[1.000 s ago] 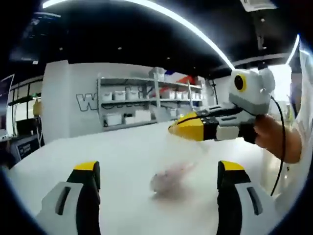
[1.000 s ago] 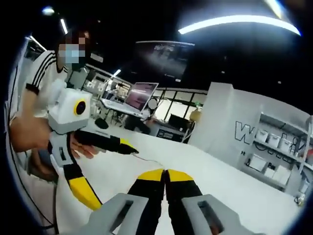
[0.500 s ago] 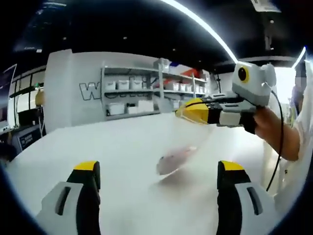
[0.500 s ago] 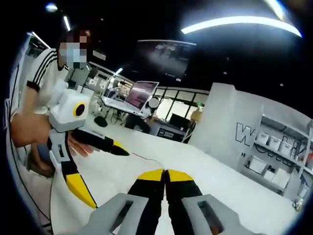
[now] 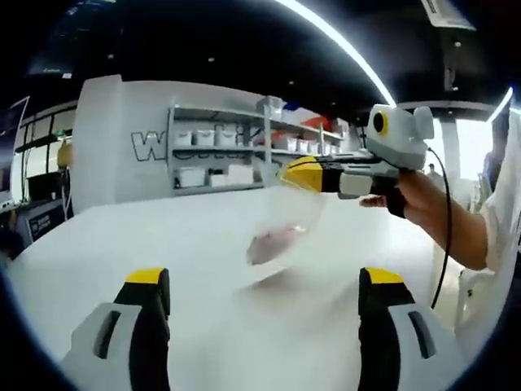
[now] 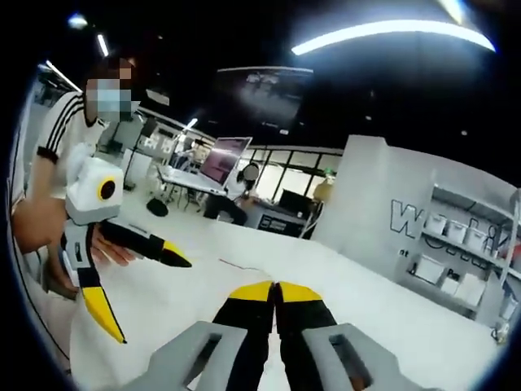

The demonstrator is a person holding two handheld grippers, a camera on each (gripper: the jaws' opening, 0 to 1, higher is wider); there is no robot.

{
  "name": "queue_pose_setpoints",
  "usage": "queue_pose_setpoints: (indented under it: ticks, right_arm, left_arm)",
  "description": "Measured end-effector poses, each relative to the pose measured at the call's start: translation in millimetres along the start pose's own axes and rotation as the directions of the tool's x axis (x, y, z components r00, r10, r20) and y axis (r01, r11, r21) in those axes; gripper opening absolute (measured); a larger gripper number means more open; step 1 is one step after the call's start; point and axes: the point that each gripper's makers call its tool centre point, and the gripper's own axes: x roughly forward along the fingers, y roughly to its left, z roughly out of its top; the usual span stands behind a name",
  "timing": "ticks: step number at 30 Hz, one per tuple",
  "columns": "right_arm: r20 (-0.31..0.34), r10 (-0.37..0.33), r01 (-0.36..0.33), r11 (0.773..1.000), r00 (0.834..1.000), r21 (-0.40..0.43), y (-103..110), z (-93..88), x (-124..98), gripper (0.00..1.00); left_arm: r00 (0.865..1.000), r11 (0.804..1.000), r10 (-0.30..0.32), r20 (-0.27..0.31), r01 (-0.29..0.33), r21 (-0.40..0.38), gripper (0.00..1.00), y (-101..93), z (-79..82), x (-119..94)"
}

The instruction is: Open the resealable bag by pulling the two sides of the seal apart until the entire bag opening is separated and visibly accessible.

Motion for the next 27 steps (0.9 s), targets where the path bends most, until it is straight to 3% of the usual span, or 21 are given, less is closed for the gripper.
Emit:
queue_pose_setpoints:
  ticks: [10,27]
  right_arm:
    - [-0.003,0.001,-0.001,1.000,1.000,0.014,-9,-4.7,3,0.00]
    - [-0.014,-0.022,0.023,0.998,1.000,0.066,-51,-13.3,27,0.00]
  left_arm:
    - [1.000,1.000,0.000,-0.012,-0.001,-0.014,0.94,1.0,-4.0,1]
    - [1.000,1.000,0.006,-0.023,-0.006,-0.018,0.93,4.5,-5.8,3]
